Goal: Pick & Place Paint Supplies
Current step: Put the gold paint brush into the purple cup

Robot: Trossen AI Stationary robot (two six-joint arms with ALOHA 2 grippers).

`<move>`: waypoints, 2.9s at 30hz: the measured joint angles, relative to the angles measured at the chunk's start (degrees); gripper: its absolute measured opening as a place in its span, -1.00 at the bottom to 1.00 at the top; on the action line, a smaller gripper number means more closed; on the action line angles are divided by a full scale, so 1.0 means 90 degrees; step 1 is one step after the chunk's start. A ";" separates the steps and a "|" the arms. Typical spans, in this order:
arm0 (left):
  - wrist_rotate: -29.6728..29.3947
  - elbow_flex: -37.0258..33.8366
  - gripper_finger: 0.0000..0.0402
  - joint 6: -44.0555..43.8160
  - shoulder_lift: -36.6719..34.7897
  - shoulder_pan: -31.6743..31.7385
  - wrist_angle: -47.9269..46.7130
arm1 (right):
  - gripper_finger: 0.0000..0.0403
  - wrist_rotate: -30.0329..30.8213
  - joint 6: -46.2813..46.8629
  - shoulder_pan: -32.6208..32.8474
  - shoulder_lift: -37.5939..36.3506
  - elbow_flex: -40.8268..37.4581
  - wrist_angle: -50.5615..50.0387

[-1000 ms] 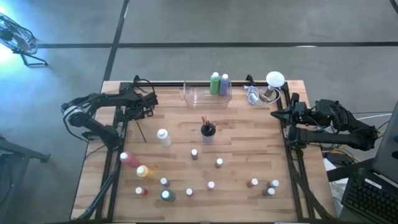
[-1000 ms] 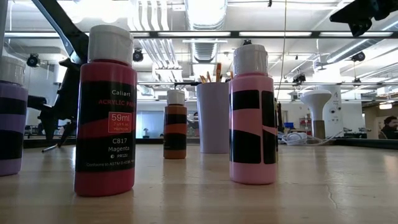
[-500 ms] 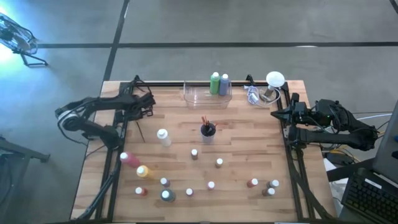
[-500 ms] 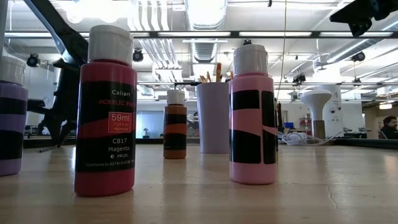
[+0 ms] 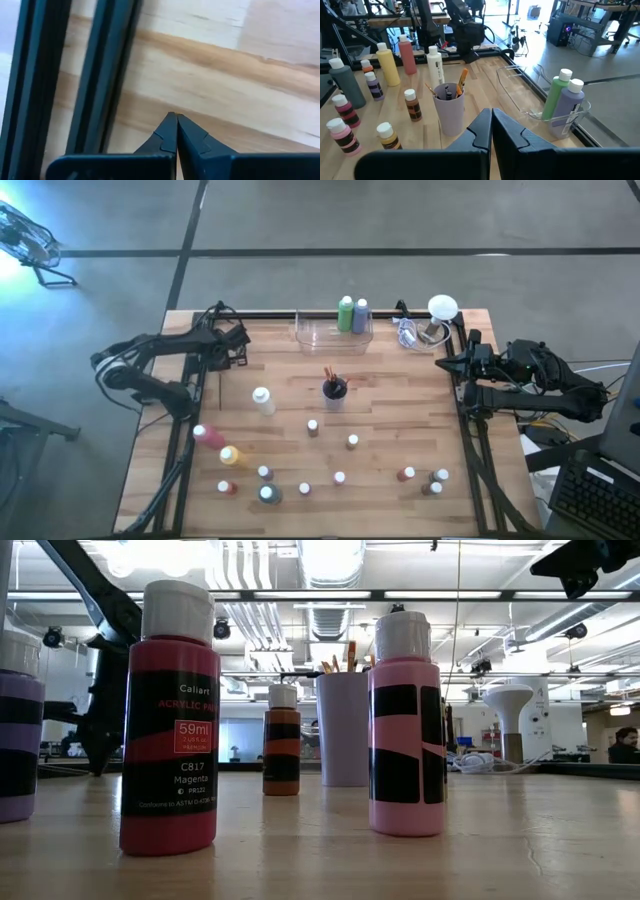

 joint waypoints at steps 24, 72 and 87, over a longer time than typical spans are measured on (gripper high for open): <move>0.1563 0.2054 -1.00 0.1365 0.0005 -0.0144 0.0141 | -0.96 0.0000 -0.0003 0.0001 0.0000 -0.0002 0.0001; 0.3114 0.4444 -1.00 0.5809 0.0272 -0.3865 0.6399 | -0.96 0.0000 0.0004 0.0000 0.0000 -0.0001 0.0001; 0.3854 0.2896 -1.00 0.6970 0.0678 -0.4074 0.9547 | -0.96 0.0000 -0.0003 0.0000 0.0000 -0.0001 -0.0001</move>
